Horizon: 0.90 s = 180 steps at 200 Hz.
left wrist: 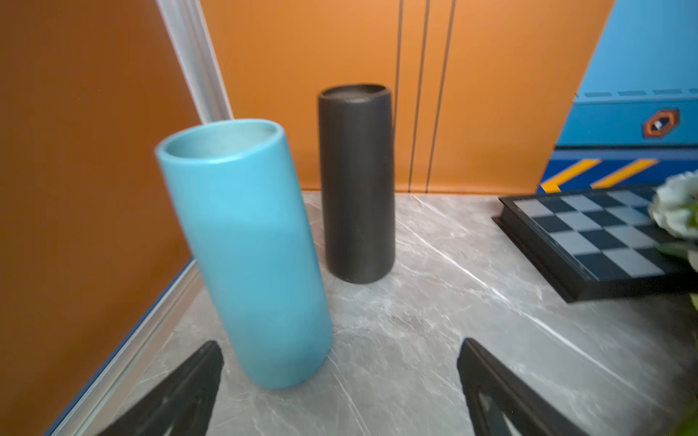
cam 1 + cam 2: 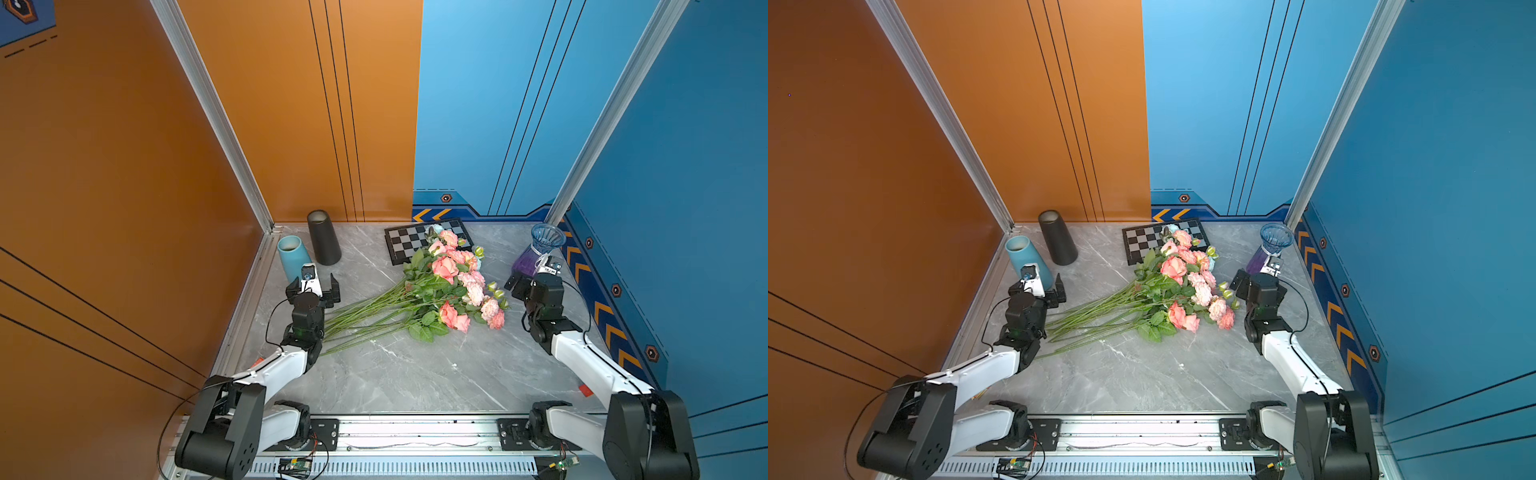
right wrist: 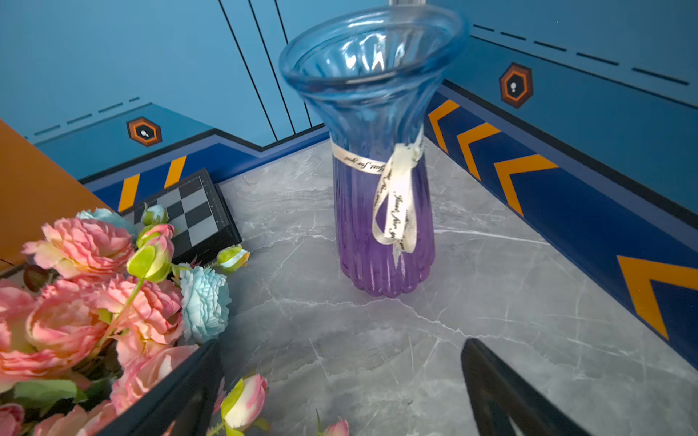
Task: Place the pink flowers into the vase
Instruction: Pick up the flower at the center of the board.
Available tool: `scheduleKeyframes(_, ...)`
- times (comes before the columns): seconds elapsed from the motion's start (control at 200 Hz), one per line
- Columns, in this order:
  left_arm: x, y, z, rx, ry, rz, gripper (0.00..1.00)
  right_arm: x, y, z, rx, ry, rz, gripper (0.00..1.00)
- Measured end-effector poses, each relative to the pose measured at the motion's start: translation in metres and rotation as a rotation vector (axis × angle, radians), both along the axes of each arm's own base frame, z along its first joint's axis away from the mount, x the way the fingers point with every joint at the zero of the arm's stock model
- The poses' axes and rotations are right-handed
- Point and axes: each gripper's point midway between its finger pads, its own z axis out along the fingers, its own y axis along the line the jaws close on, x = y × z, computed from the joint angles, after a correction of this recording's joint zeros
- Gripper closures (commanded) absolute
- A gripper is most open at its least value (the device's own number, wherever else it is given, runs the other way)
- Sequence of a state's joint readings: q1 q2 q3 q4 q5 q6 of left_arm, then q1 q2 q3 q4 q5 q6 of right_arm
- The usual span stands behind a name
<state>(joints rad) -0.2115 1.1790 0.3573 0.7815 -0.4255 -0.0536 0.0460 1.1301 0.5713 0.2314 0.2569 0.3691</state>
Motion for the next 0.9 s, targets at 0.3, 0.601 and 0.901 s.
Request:
scheduleKeyframes(0.3, 0.013, -0.061, 0.051, -0.282, -0.059, -0.268, 0.01, 0.006, 0.035, 0.045, 0.111, 0.023, 0.127, 0.00)
scheduleKeyframes(0.601, 0.010, -0.140, 0.101, -0.403, 0.034, -0.615, 0.01, -0.002, 0.109, 0.043, 0.121, 0.145, 0.352, 0.00)
scheduleKeyframes(0.901, -0.024, -0.193, 0.102, 0.056, 0.207, -0.701, 0.02, -0.018, 0.158, 0.029, 0.102, 0.264, 0.494, 0.00)
